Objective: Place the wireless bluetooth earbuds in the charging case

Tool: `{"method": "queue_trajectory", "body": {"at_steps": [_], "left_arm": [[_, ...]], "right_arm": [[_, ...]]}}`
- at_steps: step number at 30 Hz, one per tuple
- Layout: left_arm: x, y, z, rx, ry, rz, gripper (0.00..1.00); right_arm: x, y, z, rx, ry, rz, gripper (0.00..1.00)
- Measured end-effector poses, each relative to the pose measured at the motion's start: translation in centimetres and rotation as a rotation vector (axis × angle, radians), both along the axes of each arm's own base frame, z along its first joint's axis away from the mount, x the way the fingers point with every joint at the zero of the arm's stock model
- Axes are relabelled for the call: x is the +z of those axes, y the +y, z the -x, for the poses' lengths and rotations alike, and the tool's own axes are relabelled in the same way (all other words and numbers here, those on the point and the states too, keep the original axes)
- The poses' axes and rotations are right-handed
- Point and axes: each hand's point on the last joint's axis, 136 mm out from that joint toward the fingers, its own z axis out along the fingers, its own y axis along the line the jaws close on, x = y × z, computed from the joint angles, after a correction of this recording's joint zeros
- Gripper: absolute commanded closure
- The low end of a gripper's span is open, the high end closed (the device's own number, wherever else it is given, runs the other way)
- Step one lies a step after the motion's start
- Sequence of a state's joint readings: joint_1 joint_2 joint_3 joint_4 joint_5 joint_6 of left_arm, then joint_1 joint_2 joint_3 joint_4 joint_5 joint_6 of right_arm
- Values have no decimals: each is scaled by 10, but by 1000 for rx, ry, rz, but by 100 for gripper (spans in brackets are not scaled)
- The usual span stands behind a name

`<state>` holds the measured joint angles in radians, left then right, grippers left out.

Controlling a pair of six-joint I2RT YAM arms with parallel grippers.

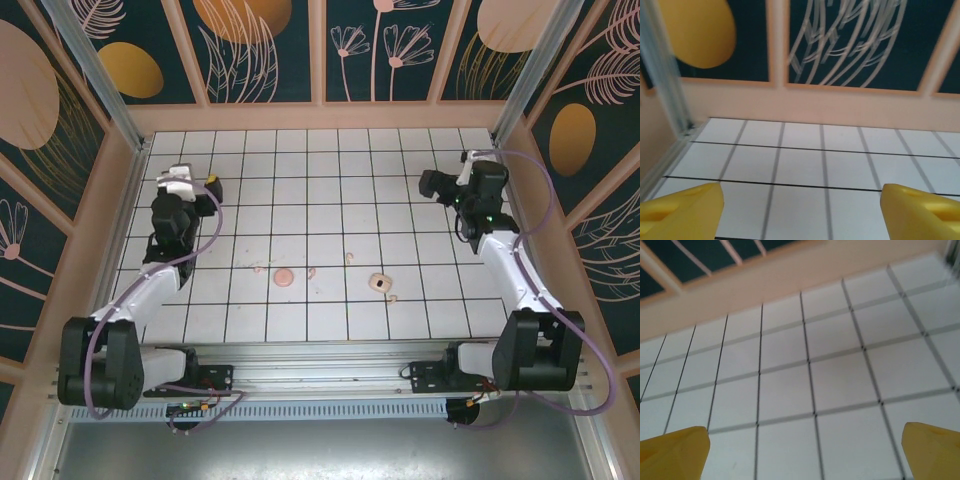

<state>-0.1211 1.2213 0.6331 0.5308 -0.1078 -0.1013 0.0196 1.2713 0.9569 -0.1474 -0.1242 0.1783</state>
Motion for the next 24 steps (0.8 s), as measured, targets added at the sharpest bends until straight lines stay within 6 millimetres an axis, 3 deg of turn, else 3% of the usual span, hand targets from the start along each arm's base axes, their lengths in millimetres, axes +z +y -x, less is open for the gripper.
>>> {"method": "queue_trajectory", "body": {"at_steps": [4,10,13,16,24], "left_arm": [[-9,-50,4,-121,132,6,22],[-78,-93,19,-208,423,-62,20],[-101,-98,31,-219,516,-80,20],[-106,-97,34,-216,535,-75,20],[-110,-96,36,-214,546,-70,19]], "right_arm": [[-34,37,31,46,266,-68,11],[-101,93,105,86,679,-102,25],[-121,108,133,70,806,-98,26],[-135,120,151,50,889,-88,26],[-173,125,167,-22,1036,-50,28]]}}
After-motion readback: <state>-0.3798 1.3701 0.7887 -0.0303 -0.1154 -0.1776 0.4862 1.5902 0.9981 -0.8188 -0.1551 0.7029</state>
